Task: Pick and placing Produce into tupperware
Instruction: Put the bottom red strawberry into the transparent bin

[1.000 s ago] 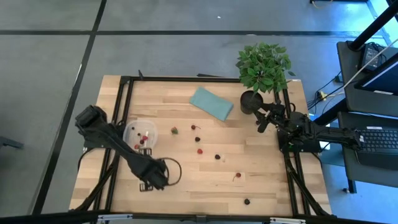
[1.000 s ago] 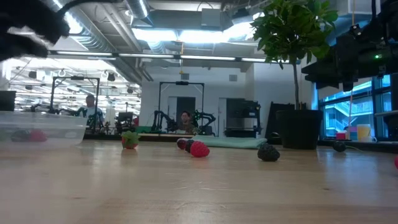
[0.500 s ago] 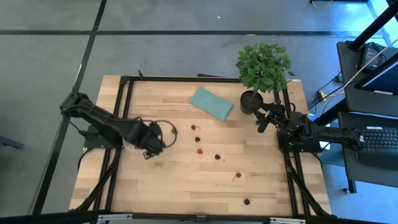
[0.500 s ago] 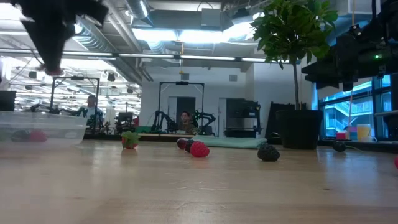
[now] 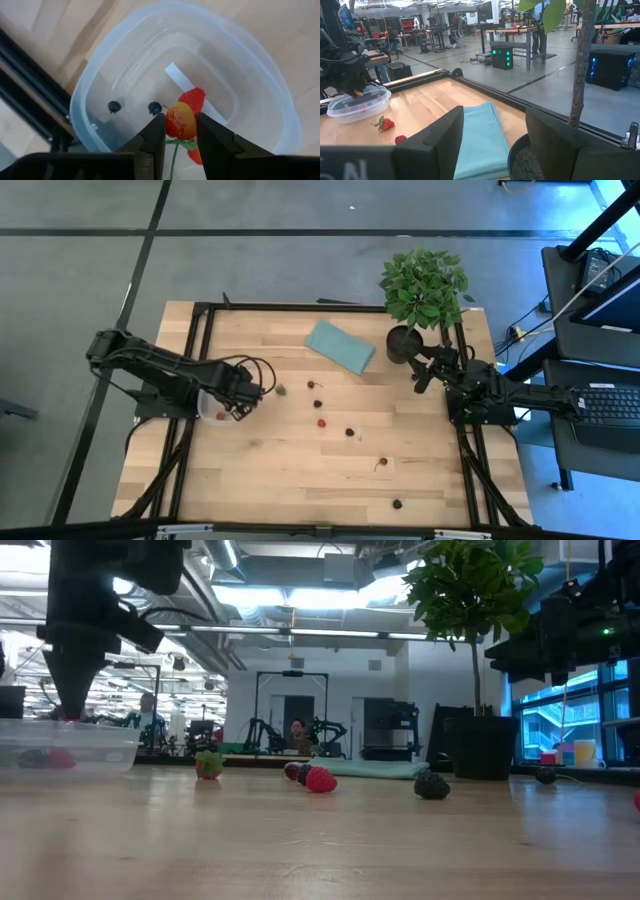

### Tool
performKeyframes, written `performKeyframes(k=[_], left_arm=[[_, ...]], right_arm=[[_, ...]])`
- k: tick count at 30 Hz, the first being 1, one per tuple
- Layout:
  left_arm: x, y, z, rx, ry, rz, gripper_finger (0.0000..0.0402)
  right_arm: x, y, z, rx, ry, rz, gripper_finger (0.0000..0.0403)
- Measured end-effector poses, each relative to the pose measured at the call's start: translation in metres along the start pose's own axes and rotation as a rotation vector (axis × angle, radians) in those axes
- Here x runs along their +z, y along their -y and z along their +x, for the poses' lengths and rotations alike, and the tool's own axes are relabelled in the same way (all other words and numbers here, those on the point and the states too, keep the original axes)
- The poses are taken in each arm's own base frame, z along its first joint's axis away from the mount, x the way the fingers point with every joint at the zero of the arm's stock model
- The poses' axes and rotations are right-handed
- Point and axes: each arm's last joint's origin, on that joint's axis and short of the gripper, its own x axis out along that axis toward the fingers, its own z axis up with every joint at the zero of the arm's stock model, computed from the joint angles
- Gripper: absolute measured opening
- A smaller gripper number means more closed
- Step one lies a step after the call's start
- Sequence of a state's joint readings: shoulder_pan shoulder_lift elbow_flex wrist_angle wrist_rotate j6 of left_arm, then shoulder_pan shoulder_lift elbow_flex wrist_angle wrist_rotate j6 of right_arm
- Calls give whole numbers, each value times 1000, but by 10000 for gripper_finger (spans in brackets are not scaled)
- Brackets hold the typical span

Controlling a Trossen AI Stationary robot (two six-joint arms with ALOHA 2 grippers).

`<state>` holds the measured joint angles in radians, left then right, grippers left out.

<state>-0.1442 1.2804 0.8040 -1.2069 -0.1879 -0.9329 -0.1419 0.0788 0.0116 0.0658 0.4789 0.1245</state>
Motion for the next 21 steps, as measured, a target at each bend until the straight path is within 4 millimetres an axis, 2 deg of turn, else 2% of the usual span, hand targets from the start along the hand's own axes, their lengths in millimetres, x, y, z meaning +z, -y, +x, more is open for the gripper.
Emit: performKeyframes(k=[10, 21], left_arm=[[0, -6, 25, -28, -26, -54, 95], [2, -9, 26, -6, -20, -43, 120]], right_arm=[[0, 0, 0, 0, 0, -1, 217], [0, 0, 0, 0, 0, -2, 217]])
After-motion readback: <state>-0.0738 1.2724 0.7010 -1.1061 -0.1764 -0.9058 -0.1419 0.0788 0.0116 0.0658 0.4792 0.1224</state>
